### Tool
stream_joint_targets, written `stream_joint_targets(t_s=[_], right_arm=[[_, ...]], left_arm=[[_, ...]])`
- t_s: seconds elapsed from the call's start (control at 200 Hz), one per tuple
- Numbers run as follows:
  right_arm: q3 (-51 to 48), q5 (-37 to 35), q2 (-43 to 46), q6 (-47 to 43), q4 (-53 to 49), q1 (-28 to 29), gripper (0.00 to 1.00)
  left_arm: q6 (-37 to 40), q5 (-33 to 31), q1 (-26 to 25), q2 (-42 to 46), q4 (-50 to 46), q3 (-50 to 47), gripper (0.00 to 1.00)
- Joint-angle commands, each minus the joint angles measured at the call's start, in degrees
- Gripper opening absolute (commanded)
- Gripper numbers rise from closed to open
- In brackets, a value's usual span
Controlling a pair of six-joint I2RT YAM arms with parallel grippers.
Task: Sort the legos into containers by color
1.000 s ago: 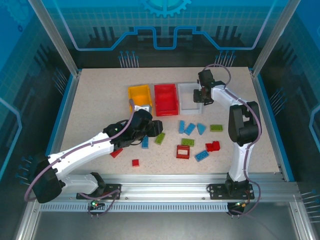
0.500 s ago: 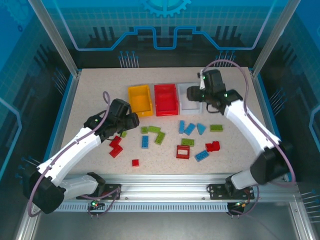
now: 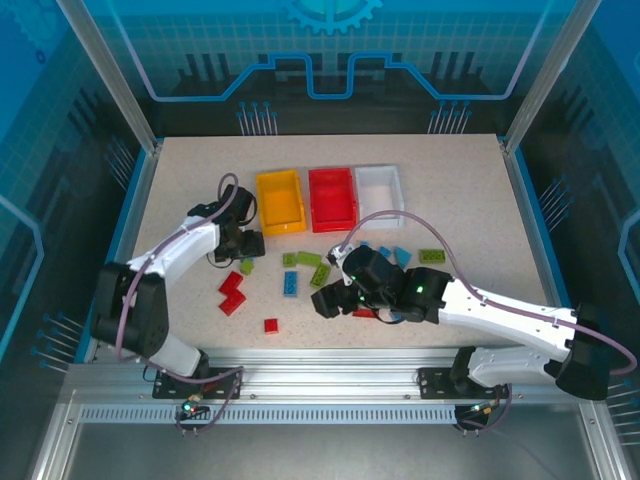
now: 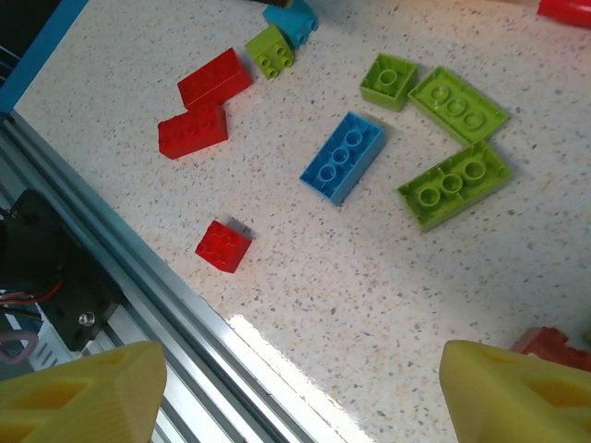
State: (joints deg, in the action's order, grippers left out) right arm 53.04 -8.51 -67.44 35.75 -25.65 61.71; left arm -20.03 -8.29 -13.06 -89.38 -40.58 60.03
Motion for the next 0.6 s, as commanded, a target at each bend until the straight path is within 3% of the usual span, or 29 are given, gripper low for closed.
stream_joint_targets(t_s=[0.0, 0.25, 0.595], right_arm=[[-1.00, -2.62, 0.83, 3.63, 2.96, 0.69, 0.79], [1.16, -2.56, -0.82, 1.91, 1.31, 0.69, 0.79], [0.75, -2.10, -1.55, 2.48, 1.48, -0.10, 0.78]], left_arm=[[4.32, 1.66, 1.24, -4.47, 2.75, 3.14, 0.71], [4.77, 1.79, 1.97, -12.44, 3.29, 6.85, 0.66], [1.69, 0.92, 1.90, -13.04, 5.46, 2.30, 0.52]])
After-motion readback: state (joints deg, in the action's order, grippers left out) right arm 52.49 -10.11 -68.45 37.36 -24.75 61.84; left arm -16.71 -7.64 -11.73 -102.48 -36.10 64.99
